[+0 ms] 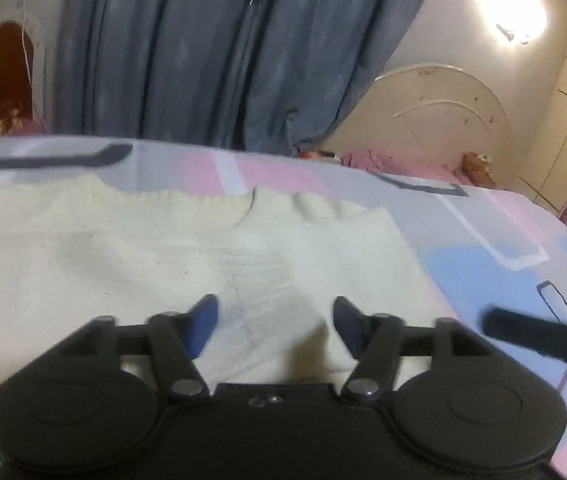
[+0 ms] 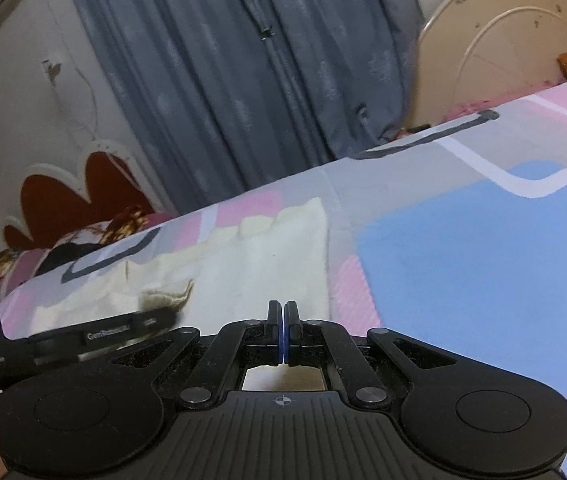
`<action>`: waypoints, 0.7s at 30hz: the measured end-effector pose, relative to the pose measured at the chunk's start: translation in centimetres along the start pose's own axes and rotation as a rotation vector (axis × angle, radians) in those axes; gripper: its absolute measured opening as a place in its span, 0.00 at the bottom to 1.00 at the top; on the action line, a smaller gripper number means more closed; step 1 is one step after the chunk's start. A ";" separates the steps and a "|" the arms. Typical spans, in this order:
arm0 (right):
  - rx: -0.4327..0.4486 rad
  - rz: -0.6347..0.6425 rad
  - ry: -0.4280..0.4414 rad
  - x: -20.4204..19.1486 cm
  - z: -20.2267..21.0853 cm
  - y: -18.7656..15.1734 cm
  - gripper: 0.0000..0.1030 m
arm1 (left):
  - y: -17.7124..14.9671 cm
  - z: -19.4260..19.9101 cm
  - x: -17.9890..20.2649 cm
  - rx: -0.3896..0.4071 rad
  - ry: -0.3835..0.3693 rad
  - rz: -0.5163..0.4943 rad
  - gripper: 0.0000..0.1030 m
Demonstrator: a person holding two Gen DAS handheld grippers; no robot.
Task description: Fold small clothes
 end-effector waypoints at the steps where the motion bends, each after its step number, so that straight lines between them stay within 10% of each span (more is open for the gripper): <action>1: 0.008 0.009 0.012 -0.4 -0.2 0.2 0.60 | -0.2 0.8 -0.6 0.018 0.024 -0.006 0.61; 4: 0.005 0.034 0.098 -2.2 -1.3 0.5 0.70 | -1.3 4.1 -4.5 0.055 0.103 0.036 0.61; 7: -0.055 0.014 0.168 -3.6 -3.7 -0.1 0.49 | -3.1 7.3 -10.1 0.090 0.239 0.093 0.60; 12: -0.150 -0.044 0.206 -4.6 -8.8 -2.0 0.47 | -5.4 8.1 -17.8 0.031 0.403 0.213 0.59; 18: -0.213 0.025 0.168 -6.7 -12.4 -2.5 0.06 | -4.7 7.4 -18.6 0.022 0.399 0.229 0.60; 21: -0.142 0.095 0.175 -8.1 -11.2 -0.6 0.05 | -5.1 7.7 -18.2 0.016 0.400 0.214 0.59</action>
Point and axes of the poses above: each gripper's, at about its wrist camera, not at the fingertips, and z roughly against the way its jaws point, x to its right, y to its top, the point moved 7 cm from there along -z, roughly the way its jaws point, and after that the axes turned 15 degrees about y, right-handed, at the moved point
